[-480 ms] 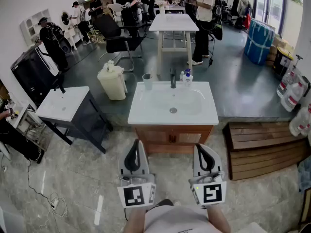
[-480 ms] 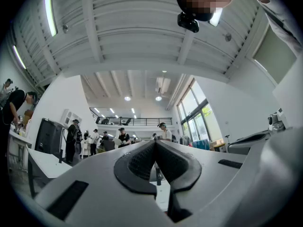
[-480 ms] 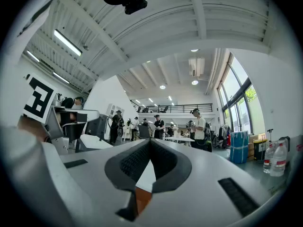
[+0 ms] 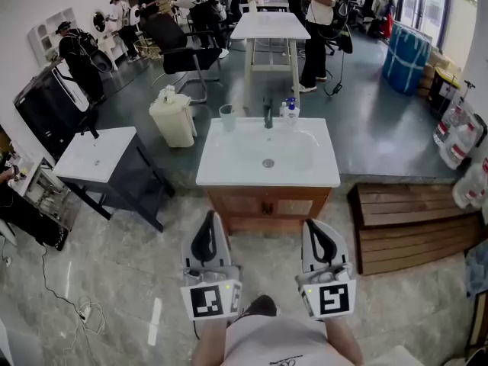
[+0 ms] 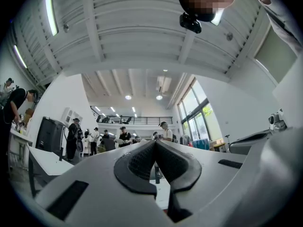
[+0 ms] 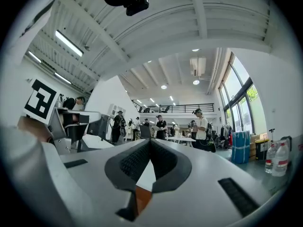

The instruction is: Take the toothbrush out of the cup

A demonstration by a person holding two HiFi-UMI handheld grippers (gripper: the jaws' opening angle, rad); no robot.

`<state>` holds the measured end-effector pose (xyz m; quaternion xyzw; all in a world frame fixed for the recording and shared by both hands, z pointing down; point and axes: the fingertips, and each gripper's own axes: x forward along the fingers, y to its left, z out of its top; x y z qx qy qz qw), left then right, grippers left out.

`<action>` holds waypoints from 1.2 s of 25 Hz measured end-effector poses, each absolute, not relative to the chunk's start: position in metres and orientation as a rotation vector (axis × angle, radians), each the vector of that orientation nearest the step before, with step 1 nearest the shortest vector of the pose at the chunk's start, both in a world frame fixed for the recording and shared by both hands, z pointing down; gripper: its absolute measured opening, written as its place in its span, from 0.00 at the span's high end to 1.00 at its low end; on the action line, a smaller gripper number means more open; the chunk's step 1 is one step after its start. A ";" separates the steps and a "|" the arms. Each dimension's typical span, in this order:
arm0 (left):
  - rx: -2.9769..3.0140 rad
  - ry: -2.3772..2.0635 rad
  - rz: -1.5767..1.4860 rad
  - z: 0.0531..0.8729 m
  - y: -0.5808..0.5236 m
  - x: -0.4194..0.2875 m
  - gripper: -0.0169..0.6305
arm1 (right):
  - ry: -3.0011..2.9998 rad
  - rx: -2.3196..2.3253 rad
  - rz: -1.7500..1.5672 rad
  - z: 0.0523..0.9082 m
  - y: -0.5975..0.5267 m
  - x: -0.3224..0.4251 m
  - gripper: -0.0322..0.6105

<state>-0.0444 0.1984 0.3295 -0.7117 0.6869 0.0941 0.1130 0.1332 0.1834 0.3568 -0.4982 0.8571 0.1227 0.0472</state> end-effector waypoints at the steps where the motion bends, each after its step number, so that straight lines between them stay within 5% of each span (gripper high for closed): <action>1: -2.101 2.011 0.261 0.331 0.199 -0.043 0.95 | 2.620 -1.485 0.343 0.358 0.186 0.133 0.93; 30: -2.006 1.801 0.317 0.294 0.090 -0.036 0.95 | 2.599 -1.284 0.220 0.344 0.081 0.106 0.93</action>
